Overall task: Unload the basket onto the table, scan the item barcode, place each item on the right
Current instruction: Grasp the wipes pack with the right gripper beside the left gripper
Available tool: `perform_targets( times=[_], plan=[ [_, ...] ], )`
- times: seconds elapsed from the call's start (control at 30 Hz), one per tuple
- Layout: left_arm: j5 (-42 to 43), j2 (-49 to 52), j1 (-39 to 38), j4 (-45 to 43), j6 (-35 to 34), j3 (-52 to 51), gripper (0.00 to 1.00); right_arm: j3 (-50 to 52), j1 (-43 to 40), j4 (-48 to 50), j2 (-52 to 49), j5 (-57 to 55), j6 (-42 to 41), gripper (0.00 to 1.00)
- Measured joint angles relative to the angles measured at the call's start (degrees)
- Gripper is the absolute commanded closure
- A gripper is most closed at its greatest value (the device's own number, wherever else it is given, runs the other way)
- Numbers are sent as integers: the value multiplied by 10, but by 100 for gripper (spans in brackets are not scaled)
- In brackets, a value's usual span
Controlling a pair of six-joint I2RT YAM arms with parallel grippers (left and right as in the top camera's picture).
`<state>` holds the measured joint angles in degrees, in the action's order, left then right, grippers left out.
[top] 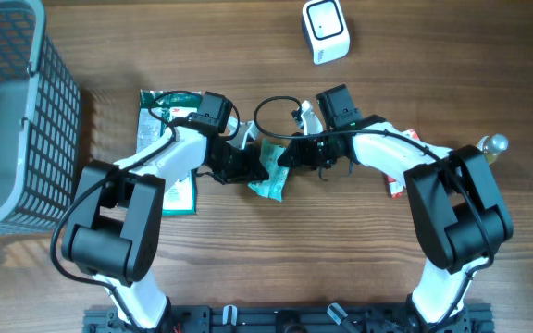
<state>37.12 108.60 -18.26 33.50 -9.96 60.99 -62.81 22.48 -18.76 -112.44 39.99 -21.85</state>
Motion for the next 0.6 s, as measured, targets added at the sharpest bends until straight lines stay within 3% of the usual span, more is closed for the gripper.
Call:
perform_targets(
  times=[0.17, 0.27, 0.43, 0.6],
  plan=[
    [-24, 0, -4, 6, -28, 5, 96, 0, 3, -15, 0, -29, -15, 96],
    [-52, 0, -8, 20, -46, 12, 91, 0, 4, -15, 0, -35, -20, 95],
    [-117, 2, -4, 52, -53, 15, 93, 0, 7, -16, 1, -43, -22, 92],
    [-176, -18, 4, 108, -55, 21, 87, 0, 7, -19, 2, -49, -22, 91]
  ],
)
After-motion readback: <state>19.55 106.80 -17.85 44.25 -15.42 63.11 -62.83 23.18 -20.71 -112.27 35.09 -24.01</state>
